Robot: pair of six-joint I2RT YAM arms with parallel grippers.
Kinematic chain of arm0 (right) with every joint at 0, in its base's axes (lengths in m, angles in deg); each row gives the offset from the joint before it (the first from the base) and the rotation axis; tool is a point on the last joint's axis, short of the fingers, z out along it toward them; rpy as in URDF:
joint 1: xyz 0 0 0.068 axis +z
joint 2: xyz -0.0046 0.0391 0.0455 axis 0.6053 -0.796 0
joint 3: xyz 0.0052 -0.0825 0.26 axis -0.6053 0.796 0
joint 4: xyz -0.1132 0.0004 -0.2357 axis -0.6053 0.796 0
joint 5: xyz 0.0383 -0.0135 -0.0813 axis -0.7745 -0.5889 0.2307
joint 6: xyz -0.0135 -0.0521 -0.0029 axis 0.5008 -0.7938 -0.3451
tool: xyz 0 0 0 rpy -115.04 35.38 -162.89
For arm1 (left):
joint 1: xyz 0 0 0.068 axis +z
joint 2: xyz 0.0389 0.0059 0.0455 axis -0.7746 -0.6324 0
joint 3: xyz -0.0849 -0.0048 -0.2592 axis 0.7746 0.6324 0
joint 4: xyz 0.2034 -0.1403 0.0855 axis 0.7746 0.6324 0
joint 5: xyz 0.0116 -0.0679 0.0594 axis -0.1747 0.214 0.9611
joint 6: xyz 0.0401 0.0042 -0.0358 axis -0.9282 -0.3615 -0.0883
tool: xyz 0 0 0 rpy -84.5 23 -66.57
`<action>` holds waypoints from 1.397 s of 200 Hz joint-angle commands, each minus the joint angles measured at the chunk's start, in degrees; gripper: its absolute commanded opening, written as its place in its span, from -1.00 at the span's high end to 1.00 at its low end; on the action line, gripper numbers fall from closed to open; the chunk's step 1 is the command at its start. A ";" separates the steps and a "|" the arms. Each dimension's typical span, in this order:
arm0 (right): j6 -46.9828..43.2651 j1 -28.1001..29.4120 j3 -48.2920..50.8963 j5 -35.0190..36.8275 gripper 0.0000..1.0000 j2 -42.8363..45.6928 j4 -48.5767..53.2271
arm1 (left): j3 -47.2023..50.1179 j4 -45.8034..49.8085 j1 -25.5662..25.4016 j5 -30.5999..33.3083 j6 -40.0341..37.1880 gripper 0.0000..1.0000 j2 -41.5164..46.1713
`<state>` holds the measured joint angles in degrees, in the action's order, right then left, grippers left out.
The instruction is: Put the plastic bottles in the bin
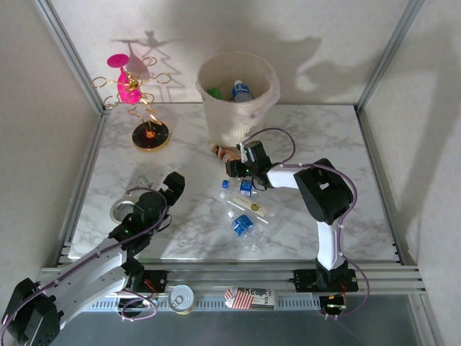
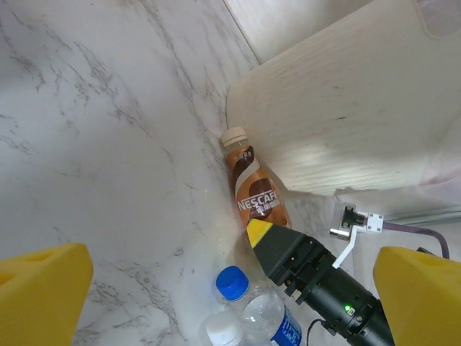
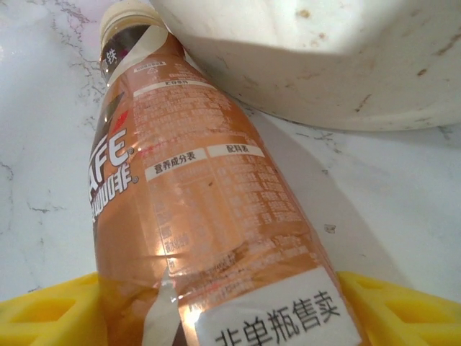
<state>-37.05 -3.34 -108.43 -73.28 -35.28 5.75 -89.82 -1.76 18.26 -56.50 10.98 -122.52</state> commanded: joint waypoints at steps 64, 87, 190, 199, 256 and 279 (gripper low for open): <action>-2.15 0.41 4.71 0.56 -0.02 7.94 -4.54 | 0.60 -0.16 0.52 1.30 0.89 -0.99 0.31; -2.24 0.47 6.33 -0.05 -0.01 10.71 -4.07 | 0.60 -0.64 0.52 1.04 1.07 -0.99 -0.14; -3.36 2.36 16.75 -0.33 0.00 33.44 4.60 | -1.68 -0.86 3.33 2.65 -1.90 -0.99 -1.73; -3.55 2.47 16.72 -0.53 0.01 35.83 5.66 | -2.01 -1.14 4.04 1.97 -2.32 -0.99 -2.27; -6.45 2.48 7.72 1.92 0.02 44.42 13.14 | -2.91 -4.68 6.67 -3.71 -2.86 -0.99 -7.55; -8.74 2.31 0.62 4.65 0.03 43.24 15.41 | -2.92 -5.48 6.85 -5.53 -2.95 -0.99 -9.34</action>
<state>-42.37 -1.30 -100.50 -72.15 7.88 18.28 -91.26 -4.85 24.42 -58.90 8.99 -130.60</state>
